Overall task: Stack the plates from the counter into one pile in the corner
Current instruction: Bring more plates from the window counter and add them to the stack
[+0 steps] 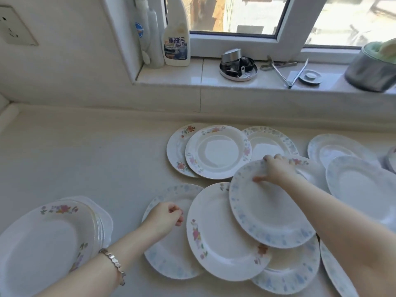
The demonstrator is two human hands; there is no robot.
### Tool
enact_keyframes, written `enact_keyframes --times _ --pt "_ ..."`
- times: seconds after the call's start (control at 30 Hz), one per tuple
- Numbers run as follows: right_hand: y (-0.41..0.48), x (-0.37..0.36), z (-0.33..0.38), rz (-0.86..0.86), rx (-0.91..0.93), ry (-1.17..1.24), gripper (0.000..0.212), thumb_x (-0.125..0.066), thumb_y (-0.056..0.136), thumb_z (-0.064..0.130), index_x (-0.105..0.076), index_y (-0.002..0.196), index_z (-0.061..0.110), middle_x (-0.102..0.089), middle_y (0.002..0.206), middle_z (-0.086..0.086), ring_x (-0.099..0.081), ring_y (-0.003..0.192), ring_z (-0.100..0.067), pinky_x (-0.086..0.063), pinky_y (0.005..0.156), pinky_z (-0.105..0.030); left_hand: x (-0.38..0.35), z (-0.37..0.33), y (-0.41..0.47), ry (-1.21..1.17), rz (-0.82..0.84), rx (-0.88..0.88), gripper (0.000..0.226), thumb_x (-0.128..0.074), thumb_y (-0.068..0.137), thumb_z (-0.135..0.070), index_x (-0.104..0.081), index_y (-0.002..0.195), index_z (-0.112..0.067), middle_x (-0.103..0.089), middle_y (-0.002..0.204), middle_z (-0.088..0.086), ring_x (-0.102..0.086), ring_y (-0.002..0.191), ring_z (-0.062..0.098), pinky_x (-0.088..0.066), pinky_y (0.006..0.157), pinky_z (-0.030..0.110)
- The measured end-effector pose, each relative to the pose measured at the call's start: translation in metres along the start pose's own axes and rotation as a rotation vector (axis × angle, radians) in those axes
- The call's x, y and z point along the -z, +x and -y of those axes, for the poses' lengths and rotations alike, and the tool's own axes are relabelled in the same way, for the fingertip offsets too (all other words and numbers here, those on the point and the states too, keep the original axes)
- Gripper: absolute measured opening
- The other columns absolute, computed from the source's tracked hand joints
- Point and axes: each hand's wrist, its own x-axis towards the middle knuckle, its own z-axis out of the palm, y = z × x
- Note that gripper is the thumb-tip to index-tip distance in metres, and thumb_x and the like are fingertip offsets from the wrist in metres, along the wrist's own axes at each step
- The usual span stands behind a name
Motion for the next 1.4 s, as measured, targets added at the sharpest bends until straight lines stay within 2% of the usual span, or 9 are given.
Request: enact_keyframes --times 0.13,0.23,0.53,0.77,0.93,1.1,1.23,1.33,1.4 --pt "0.001 0.013 -0.002 -0.027 0.004 -0.043 0.069 -0.071 0.059 0.065 -0.047 0.097 0.014 -0.053 0.102 -0.006 -0.053 0.094 -0.025 -0.039 0.081 -0.036 0.002 -0.001 0.001 -0.007 0.008 -0.009 0.026 -0.044 0.093 -0.007 -0.055 0.072 -0.018 -0.062 0.074 -0.001 -0.059 0.065 0.009 -0.040 0.056 0.016" --pt "-0.004 0.025 -0.006 -0.019 0.019 -0.033 0.065 -0.071 0.060 0.065 -0.046 0.092 0.014 -0.056 0.093 -0.003 -0.051 0.080 -0.021 -0.035 0.063 -0.030 0.004 -0.001 0.001 -0.029 0.010 0.002 0.023 -0.046 0.091 -0.006 -0.055 0.075 -0.020 -0.064 0.077 0.004 -0.061 0.066 0.011 -0.041 0.057 0.019" --pt "-0.012 0.048 -0.027 0.076 0.171 0.177 0.056 -0.082 0.061 0.042 -0.033 0.054 0.015 -0.036 0.058 0.000 -0.035 0.056 -0.017 -0.022 0.052 -0.030 0.003 -0.007 0.002 -0.156 0.049 0.057 0.016 -0.042 0.091 -0.006 -0.056 0.092 -0.014 -0.063 0.081 0.002 -0.062 0.070 0.013 -0.045 0.064 0.024" --pt "-0.035 0.090 0.001 0.091 0.166 0.396 0.030 -0.083 0.063 0.033 -0.059 0.054 0.017 -0.059 0.057 0.001 -0.058 0.057 -0.018 -0.046 0.056 -0.027 0.004 -0.017 -0.008 -0.282 0.028 0.036 0.013 -0.044 0.093 -0.011 -0.048 0.106 -0.011 -0.060 0.087 0.003 -0.061 0.075 0.014 -0.049 0.071 0.026" --pt "-0.065 0.089 0.052 0.075 0.161 0.754 0.030 -0.080 0.067 0.035 -0.072 0.080 0.009 -0.070 0.072 -0.006 -0.066 0.062 -0.021 -0.056 0.065 -0.033 0.024 -0.024 -0.035 -0.537 0.105 -0.013 0.022 -0.045 0.095 -0.037 -0.060 0.088 -0.023 -0.067 0.086 0.000 -0.064 0.077 0.018 -0.052 0.069 0.030" --pt "-0.104 0.056 0.128 0.169 0.099 1.056 0.026 -0.072 0.075 0.040 -0.067 0.075 0.015 -0.068 0.065 0.001 -0.063 0.045 -0.006 -0.050 0.041 -0.016 0.078 0.006 -0.048 -0.552 -0.385 0.001 0.037 -0.057 0.088 -0.039 -0.064 0.077 -0.004 -0.065 0.078 0.014 -0.062 0.077 0.026 -0.047 0.072 0.032" --pt "-0.124 0.029 0.180 0.226 0.180 1.171 0.033 -0.062 0.084 0.040 -0.070 0.088 0.008 -0.067 0.078 -0.005 -0.064 0.064 -0.013 -0.055 0.066 -0.025 0.123 0.062 -0.065 -0.586 -0.629 0.050 0.031 -0.062 0.086 -0.036 -0.063 0.072 -0.008 -0.063 0.074 0.010 -0.063 0.079 0.028 -0.049 0.073 0.036" --pt "-0.134 0.010 0.209 0.286 0.189 1.234 0.027 -0.057 0.090 0.034 -0.066 0.090 0.008 -0.067 0.069 -0.002 -0.064 0.052 -0.006 -0.055 0.066 -0.024 0.145 0.112 -0.081 -0.676 -0.818 0.148 0.031 -0.061 0.086 -0.037 -0.061 0.077 -0.007 -0.061 0.070 0.007 -0.062 0.080 0.028 -0.047 0.073 0.036" --pt "-0.142 -0.002 0.224 0.341 0.189 1.186 0.023 -0.054 0.092 0.030 -0.064 0.089 0.009 -0.068 0.071 -0.002 -0.064 0.055 -0.008 -0.055 0.066 -0.021 0.156 0.138 -0.089 -0.706 -0.970 0.212 0.033 -0.061 0.087 -0.036 -0.064 0.091 -0.003 -0.067 0.085 0.017 -0.064 0.092 0.034 -0.049 0.078 0.039"
